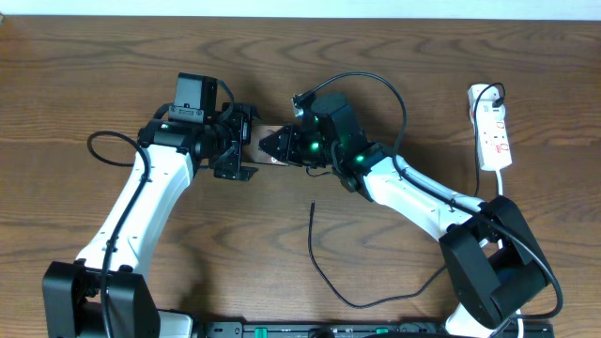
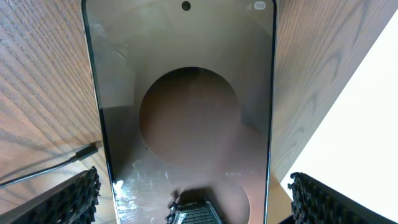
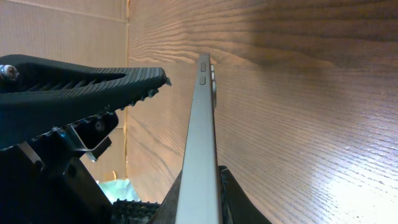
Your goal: Plug charger to phone and switch on socket
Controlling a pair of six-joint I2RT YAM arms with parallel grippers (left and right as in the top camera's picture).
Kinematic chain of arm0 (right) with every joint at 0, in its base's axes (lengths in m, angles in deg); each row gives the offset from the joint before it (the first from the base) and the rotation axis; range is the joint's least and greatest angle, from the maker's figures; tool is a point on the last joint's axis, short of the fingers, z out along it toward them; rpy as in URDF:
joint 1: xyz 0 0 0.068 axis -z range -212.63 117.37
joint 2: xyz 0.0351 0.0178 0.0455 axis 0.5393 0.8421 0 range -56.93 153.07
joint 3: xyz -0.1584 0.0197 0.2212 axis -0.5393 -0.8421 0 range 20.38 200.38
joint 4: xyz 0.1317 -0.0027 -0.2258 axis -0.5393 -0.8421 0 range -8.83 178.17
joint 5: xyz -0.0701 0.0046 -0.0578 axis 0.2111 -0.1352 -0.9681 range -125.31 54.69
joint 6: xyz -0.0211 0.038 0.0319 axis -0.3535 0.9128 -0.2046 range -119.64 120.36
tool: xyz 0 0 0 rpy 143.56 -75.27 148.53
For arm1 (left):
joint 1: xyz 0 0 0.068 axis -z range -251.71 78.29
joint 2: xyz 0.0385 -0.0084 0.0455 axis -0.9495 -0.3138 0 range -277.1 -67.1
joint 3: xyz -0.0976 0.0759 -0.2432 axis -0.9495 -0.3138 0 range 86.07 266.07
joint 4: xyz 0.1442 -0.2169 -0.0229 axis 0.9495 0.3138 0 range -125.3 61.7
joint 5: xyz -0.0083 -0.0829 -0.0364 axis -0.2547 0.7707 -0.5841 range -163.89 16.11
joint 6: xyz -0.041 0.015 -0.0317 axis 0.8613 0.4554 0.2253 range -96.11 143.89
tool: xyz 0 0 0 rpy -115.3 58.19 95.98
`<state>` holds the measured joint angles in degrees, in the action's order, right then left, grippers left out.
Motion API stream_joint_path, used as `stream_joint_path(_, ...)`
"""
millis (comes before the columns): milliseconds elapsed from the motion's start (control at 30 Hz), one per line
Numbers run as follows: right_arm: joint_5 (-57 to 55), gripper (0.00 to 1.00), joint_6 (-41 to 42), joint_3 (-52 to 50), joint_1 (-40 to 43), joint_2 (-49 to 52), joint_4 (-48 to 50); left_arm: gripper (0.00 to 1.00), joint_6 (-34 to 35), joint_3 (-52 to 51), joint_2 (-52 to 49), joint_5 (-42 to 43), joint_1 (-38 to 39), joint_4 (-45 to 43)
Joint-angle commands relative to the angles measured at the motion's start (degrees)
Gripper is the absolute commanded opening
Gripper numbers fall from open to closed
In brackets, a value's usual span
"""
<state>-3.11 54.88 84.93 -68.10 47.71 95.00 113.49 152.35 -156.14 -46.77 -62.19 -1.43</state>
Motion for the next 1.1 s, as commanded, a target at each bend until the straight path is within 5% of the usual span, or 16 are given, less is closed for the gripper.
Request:
stream_joint_path(0,1.14,0.09,0.33,0.9,0.72,0.26,0.48,0.95,-1.73,0.44,1.44,0.7,0.22,0.13)
stream_joint_path(333,0.66,0.1,-0.79,0.9,4.2,0.28,0.0,0.96,-5.29,0.44,1.44,4.28,0.0,0.9)
stream_joint_path(567,0.74,0.08,1.03,0.9,8.76,0.26,-1.05,0.96,-21.4,0.44,1.44,11.93,-2.51,-2.29)
stream_joint_path(767,1.18,0.02,11.56,0.9,13.05,0.26,-1.38,0.96,-32.87,0.44,1.44,22.8,-5.38,-13.49)
stream_joint_path(1067,3.52,0.01,35.39,0.9,16.02,0.28,11.54,0.96,-33.53,0.44,1.44,30.49,-6.88,-28.0)
